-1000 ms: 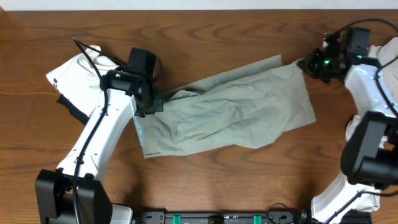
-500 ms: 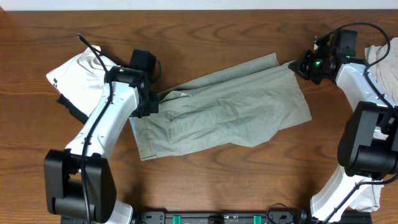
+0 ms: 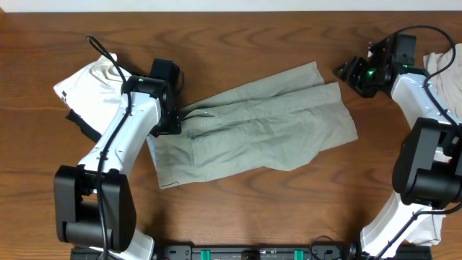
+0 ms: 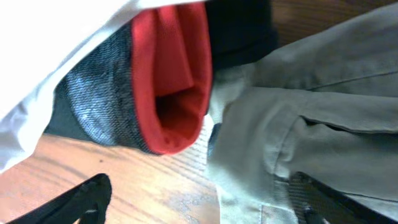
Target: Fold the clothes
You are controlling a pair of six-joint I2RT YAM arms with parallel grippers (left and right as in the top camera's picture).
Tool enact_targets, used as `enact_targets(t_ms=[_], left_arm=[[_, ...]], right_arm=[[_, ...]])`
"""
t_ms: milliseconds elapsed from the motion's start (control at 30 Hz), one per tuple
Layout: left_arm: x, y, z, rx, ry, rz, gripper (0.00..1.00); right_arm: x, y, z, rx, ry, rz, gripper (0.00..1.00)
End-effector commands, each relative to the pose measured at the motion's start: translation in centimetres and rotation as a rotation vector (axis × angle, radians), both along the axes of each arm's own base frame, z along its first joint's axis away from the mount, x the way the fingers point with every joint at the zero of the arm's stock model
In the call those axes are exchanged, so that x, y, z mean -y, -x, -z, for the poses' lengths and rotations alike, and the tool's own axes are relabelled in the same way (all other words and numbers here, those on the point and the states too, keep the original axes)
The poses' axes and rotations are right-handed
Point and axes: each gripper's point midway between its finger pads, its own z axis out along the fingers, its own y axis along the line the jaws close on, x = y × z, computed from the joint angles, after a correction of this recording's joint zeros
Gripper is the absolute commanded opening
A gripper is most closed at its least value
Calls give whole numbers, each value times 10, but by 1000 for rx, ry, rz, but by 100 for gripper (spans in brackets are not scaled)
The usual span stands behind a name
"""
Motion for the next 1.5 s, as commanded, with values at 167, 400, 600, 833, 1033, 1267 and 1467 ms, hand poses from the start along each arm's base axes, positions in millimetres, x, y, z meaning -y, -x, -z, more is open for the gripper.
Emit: enact_targets(t_ms=[167, 400, 600, 833, 1033, 1267, 1467], left_arm=[[12, -1, -42, 110, 93, -21, 90], [27, 6, -48, 104, 176, 36, 26], [34, 12, -41, 78, 216, 41, 6], [35, 9, -40, 88, 224, 45, 6], [36, 4, -41, 107, 227, 47, 6], [37, 1, -42, 123, 229, 49, 6], [37, -1, -41, 125, 230, 49, 6]], right_arm=[[2, 16, -7, 1, -3, -118, 56], [-30, 48, -28, -27, -23, -276, 13], [-75, 82, 6, -184, 74, -387, 1], [-134, 89, 42, -198, 148, -512, 2], [-163, 89, 74, -228, 156, -521, 1], [-183, 22, 52, 74, 143, -481, 1], [-186, -13, 22, 227, 65, -430, 2]])
